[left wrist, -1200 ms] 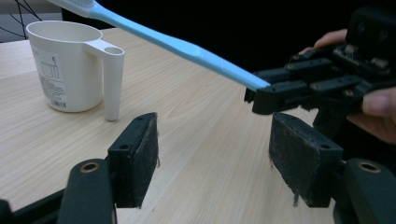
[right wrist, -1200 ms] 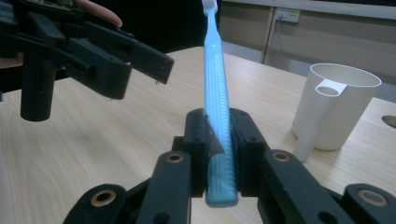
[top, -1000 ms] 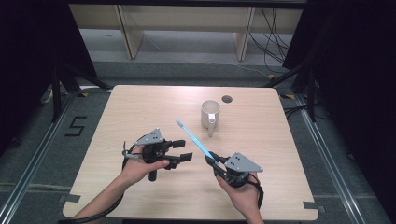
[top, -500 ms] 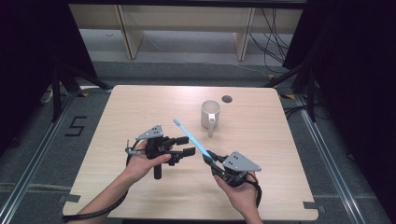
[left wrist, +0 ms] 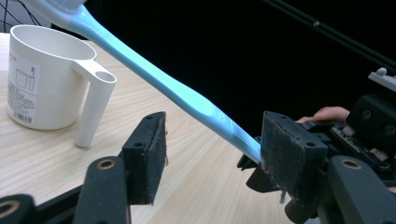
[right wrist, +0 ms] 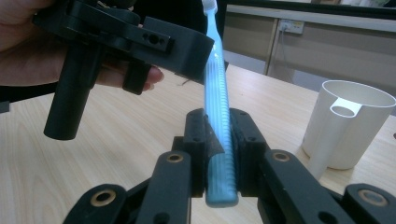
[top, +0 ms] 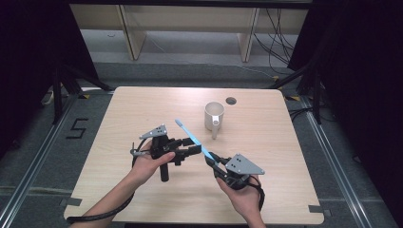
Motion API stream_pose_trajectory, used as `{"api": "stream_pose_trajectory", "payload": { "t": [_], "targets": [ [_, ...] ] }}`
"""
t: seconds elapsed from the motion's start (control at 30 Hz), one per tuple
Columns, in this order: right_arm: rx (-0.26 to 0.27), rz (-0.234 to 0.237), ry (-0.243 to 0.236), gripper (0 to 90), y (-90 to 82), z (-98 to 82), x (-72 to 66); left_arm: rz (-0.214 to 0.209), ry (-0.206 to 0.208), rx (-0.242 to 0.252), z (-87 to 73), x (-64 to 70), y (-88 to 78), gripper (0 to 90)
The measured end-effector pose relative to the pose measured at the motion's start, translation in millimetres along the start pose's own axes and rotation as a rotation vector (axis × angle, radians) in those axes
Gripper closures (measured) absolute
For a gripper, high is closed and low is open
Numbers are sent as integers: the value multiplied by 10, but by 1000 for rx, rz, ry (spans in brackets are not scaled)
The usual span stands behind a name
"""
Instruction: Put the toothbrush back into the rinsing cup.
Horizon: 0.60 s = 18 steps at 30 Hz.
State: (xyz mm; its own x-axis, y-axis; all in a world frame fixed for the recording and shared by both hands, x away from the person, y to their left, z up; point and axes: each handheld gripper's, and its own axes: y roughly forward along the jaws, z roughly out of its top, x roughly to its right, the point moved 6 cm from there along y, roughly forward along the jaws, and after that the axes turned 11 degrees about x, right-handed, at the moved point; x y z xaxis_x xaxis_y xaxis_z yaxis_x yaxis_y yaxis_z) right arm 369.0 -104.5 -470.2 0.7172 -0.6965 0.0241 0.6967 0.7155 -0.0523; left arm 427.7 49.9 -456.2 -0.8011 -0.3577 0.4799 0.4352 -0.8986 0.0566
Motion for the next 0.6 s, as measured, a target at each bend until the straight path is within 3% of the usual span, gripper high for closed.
{"api": "stream_pose_trajectory", "payload": {
  "t": [0.23,0.33,0.4,0.6],
  "targets": [
    [23,12,3,789,23,15,-9,-8,0,27,27,18,13,484],
    [-10,-7,24,789,-3,7,-23,-10,5,32,36,23,15,502],
    [7,-8,-2,788,8,16,-5,-9,9,35,43,23,17,519],
    [11,-6,5,789,10,16,-4,-12,4,38,37,32,30,577]
  ]
}}
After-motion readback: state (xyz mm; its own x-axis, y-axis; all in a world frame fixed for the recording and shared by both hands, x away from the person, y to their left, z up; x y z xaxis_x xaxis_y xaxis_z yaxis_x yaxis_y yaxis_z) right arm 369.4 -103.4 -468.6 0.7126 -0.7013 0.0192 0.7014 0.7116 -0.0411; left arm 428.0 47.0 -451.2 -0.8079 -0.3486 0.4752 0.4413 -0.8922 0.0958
